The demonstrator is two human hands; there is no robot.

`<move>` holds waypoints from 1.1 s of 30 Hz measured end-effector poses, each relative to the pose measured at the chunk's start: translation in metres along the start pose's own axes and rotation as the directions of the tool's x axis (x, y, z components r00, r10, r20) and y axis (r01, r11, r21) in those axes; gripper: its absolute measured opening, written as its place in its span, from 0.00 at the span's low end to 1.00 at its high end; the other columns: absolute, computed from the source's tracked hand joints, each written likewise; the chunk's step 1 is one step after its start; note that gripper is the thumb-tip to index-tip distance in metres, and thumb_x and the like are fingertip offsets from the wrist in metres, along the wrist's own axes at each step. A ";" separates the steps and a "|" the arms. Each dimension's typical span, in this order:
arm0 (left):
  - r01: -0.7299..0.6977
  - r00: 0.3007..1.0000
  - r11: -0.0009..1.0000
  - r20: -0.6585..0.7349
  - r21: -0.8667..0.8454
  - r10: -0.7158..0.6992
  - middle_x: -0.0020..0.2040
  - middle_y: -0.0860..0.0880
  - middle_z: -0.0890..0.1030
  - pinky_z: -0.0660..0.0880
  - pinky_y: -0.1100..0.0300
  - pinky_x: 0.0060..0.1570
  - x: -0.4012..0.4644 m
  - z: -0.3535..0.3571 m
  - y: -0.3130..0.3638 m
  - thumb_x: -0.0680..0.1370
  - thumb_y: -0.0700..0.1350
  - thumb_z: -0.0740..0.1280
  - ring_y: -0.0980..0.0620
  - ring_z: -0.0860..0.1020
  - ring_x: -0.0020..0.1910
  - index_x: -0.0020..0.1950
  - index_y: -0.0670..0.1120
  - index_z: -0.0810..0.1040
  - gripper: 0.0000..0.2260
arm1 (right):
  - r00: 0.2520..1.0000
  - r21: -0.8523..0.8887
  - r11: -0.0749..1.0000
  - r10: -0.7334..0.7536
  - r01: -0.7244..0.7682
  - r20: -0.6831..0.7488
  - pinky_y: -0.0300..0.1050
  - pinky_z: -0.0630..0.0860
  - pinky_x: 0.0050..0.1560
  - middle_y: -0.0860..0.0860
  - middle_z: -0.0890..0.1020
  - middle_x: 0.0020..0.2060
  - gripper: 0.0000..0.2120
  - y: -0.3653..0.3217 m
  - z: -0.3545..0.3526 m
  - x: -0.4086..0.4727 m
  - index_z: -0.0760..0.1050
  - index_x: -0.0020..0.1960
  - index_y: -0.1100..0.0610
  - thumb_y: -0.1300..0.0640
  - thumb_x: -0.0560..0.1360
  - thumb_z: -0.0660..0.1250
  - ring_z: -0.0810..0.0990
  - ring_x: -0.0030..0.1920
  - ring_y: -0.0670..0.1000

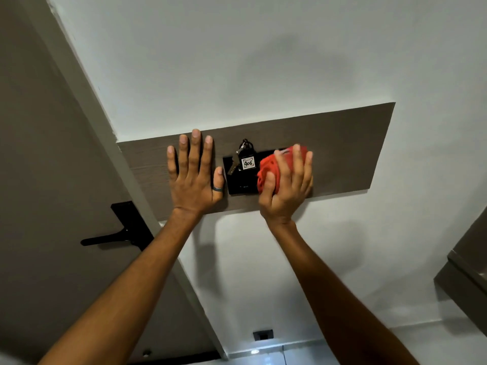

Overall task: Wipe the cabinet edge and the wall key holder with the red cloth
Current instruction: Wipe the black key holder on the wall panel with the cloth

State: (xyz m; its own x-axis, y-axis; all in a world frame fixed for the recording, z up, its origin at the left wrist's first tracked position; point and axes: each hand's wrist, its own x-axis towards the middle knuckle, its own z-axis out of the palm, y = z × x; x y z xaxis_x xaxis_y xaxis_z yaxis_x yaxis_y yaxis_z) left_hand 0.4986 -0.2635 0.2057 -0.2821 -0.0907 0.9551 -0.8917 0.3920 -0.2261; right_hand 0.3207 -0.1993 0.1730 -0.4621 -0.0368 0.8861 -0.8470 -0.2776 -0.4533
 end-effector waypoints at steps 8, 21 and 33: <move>0.022 1.000 1.000 0.017 0.021 -0.022 0.81 0.39 0.62 0.45 0.43 0.83 -0.002 0.003 0.001 0.84 0.53 0.56 0.44 0.47 0.84 0.84 0.44 0.55 0.30 | 0.971 -0.084 0.968 -0.230 0.235 0.067 0.65 0.70 0.74 0.60 0.78 0.71 0.20 0.020 -0.006 0.003 0.76 0.71 0.50 0.45 0.86 0.54 0.68 0.76 0.67; -0.004 0.999 0.999 0.034 0.041 0.003 0.84 0.45 0.49 0.44 0.43 0.83 0.002 -0.001 0.002 0.84 0.53 0.54 0.45 0.45 0.84 0.84 0.44 0.52 0.30 | 0.922 -0.185 0.905 -0.365 0.384 0.128 0.57 0.71 0.67 0.54 0.76 0.71 0.19 0.040 -0.008 0.009 0.76 0.71 0.49 0.44 0.86 0.56 0.72 0.73 0.66; 0.098 0.979 0.935 0.202 -0.341 -0.029 0.81 0.37 0.59 0.48 0.43 0.83 -0.018 -0.069 0.080 0.84 0.48 0.60 0.41 0.50 0.84 0.81 0.39 0.60 0.27 | 0.934 -0.065 0.997 0.052 -0.031 0.354 0.54 0.73 0.70 0.55 0.81 0.68 0.15 0.106 -0.122 0.017 0.79 0.69 0.58 0.56 0.84 0.66 0.78 0.70 0.58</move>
State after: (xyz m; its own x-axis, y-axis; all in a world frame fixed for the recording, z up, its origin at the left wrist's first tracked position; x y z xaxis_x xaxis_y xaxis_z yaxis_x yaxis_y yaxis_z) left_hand 0.4570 -0.1679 0.1836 -0.3218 -0.2852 0.9028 -0.7410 0.6694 -0.0527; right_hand 0.1913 -0.1117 0.1281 -0.3826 -0.3881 0.8385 -0.8477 -0.2136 -0.4856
